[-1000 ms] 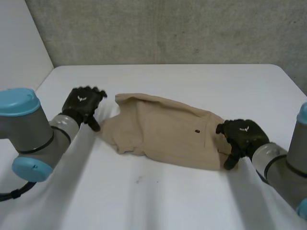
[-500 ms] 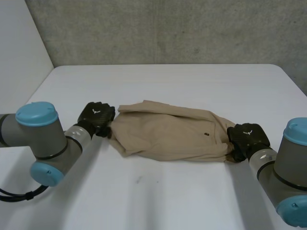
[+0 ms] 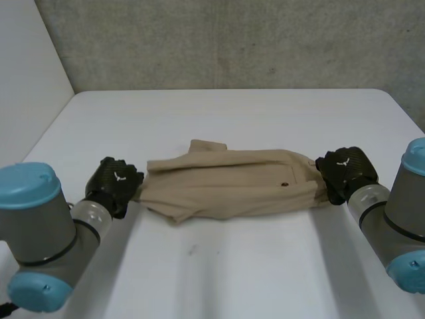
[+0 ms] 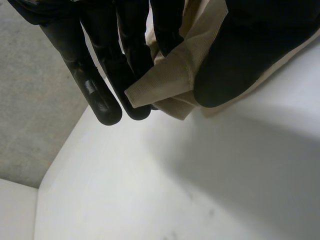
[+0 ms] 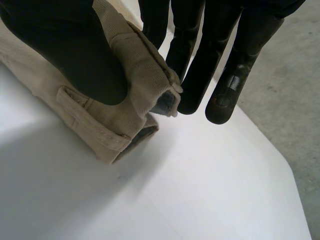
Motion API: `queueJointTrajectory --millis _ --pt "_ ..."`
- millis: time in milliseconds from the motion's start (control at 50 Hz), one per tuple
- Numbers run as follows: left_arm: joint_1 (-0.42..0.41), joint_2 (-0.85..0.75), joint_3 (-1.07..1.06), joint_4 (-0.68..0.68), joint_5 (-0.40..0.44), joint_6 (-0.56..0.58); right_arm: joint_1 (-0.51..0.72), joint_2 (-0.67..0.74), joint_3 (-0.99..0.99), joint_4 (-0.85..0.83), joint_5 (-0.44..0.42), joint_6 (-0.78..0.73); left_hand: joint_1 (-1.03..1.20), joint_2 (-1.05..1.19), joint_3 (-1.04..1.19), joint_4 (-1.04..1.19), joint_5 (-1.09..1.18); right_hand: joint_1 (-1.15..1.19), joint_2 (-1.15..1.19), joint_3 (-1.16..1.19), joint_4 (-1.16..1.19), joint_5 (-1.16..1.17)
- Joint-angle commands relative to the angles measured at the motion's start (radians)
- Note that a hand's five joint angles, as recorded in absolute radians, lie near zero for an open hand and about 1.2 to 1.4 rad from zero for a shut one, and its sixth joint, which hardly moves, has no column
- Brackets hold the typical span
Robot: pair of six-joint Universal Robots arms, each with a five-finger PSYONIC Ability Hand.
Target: Fold the shorts.
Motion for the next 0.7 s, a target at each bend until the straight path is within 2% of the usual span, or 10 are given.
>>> queueJointTrajectory --millis 20,40,160,220,260,320,360,400,460,700 --pt "-0.019 -0.01 0.021 0.039 0.012 -0.011 -0.002 0.006 0.017 0.022 -0.001 -0.019 -0.818 -0.895 -0.901 -0.908 -0.869 0.454 0.226 0.224 0.204 0.252" --pt "-0.02 -0.01 0.032 0.048 0.012 -0.011 -0.003 0.006 0.02 0.022 -0.001 -0.017 -0.876 -0.952 -0.959 -0.966 -0.927 0.454 0.226 0.224 0.204 0.252" --pt "-0.02 -0.004 0.108 0.058 0.038 -0.029 -0.006 -0.004 0.066 0.02 -0.02 -0.012 -0.883 -0.959 -0.966 -0.972 -0.934 0.454 0.226 0.224 0.204 0.252" --pt "-0.02 -0.002 0.159 0.038 0.134 -0.069 -0.003 -0.004 0.073 0.02 -0.023 -0.011 -0.827 -0.903 -0.91 -0.917 -0.878 0.454 0.226 0.224 0.204 0.252" --pt "-0.02 -0.01 0.193 -0.026 0.228 -0.127 0.0 -0.004 0.076 0.02 -0.023 -0.011 -0.675 -0.751 -0.757 -0.764 -0.725 0.454 0.226 0.224 0.204 0.252" --pt "-0.022 -0.028 0.258 -0.126 0.334 -0.246 0.003 -0.004 0.079 0.02 -0.023 -0.011 -0.627 -0.704 -0.71 -0.717 -0.678 0.454 0.226 0.224 0.204 0.252" --pt "-0.019 -0.063 0.304 -0.165 0.366 -0.309 0.003 -0.004 0.081 0.019 -0.023 -0.009 -0.621 -0.698 -0.704 -0.711 -0.672 0.454 0.226 0.224 0.204 0.252" --pt "-0.019 -0.138 0.376 -0.194 0.372 -0.378 0.003 -0.004 0.081 0.019 -0.024 -0.009 -0.624 -0.701 -0.707 -0.714 -0.675 0.454 0.226 0.224 0.204 0.252" --pt "-0.02 -0.226 0.468 -0.199 0.371 -0.419 0.001 -0.004 0.079 0.019 -0.023 -0.015 -0.636 -0.712 -0.719 -0.725 -0.687 0.454 0.226 0.224 0.204 0.252" --pt "-0.025 -0.496 0.78 -0.192 0.322 -0.362 -0.006 -0.004 0.079 0.016 -0.02 -0.014 -0.633 -0.709 -0.716 -0.723 -0.684 0.454 0.226 0.224 0.204 0.252"
